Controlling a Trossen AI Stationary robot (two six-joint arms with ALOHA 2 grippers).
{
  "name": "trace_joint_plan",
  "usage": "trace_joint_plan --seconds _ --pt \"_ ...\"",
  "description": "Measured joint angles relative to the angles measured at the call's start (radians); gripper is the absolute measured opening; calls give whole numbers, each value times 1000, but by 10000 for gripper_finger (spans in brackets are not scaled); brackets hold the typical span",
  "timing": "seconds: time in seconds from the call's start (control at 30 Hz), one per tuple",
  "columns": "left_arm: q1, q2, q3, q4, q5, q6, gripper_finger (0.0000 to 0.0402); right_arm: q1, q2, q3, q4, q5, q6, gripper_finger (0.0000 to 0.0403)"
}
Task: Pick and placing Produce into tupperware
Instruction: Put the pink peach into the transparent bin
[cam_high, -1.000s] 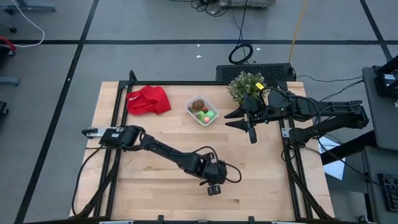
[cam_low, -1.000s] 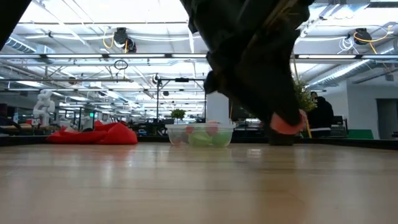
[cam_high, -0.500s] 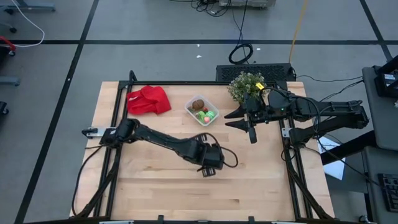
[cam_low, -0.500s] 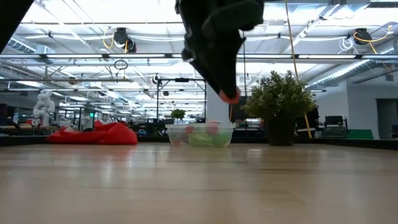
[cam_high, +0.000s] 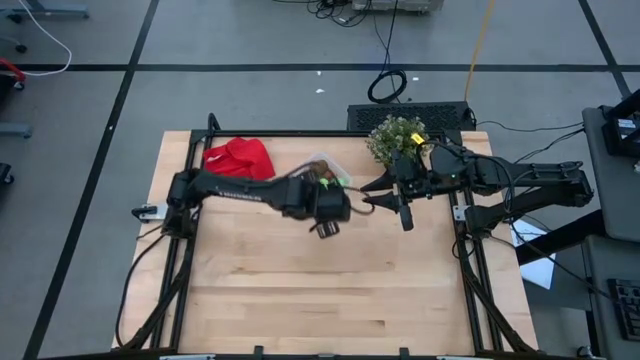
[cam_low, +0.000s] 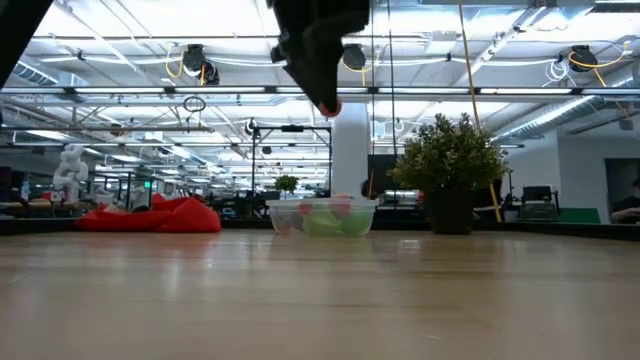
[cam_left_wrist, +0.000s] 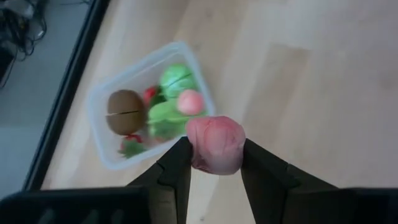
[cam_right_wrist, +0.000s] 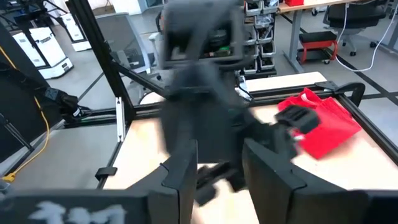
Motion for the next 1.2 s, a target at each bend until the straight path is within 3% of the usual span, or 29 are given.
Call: trace_joint_plan --seconds 0.2,0.57,0.83,1.2 --pt "111 -54 -124 58 78 34 118 0 0 0 -19 0 -4 118" --pt "309 -170 -420 445 302 157 118 0 0 0 -19 0 -35 118" --pt "410 -160 -464 547 414 205 118 0 0 0 -11 0 -48 118" --pt "459 -162 -521 611 515 210 118 0 0 0 16 0 -62 118"
